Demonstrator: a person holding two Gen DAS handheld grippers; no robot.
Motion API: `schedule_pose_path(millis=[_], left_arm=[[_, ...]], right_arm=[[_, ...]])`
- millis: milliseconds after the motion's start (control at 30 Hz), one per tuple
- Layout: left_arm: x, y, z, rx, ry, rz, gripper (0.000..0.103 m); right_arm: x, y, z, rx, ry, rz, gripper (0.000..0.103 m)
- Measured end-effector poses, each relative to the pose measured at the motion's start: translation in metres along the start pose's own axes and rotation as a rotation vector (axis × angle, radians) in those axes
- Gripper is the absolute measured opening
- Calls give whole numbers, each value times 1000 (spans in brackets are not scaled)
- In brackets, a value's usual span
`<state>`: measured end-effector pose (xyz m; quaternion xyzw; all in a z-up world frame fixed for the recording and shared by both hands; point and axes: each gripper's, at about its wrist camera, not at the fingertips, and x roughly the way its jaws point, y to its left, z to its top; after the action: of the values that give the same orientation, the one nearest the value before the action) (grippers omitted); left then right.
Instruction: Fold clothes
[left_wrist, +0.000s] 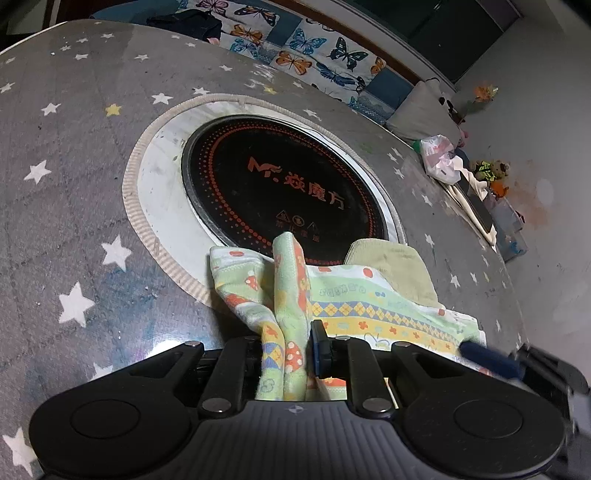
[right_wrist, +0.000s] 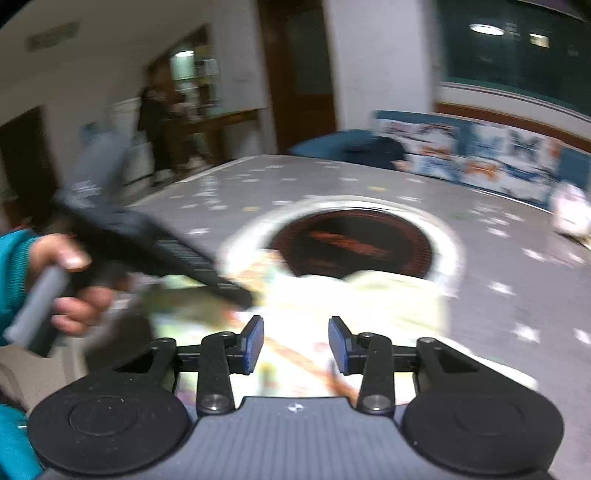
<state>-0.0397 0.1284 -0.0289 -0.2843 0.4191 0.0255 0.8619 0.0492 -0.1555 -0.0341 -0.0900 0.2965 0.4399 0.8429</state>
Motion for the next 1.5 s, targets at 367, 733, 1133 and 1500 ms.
schedule_pose_path(millis=[367,733,1133,1500], left_arm=[[-1,-11,1,75,-24,40,17],[-4,-31,2,188,-54,84,15],[-16,-70,13,356,-115,92,10],[6,-139,45,469,-148,33,10]], right_arm=[[-12,-101,-33,297,46,-271,53],[-10,-95,-41,348,37,-244,43],[-47,-72,-19,261,-51,-237,11],[-92,-98,12,204,-137,-391,11]])
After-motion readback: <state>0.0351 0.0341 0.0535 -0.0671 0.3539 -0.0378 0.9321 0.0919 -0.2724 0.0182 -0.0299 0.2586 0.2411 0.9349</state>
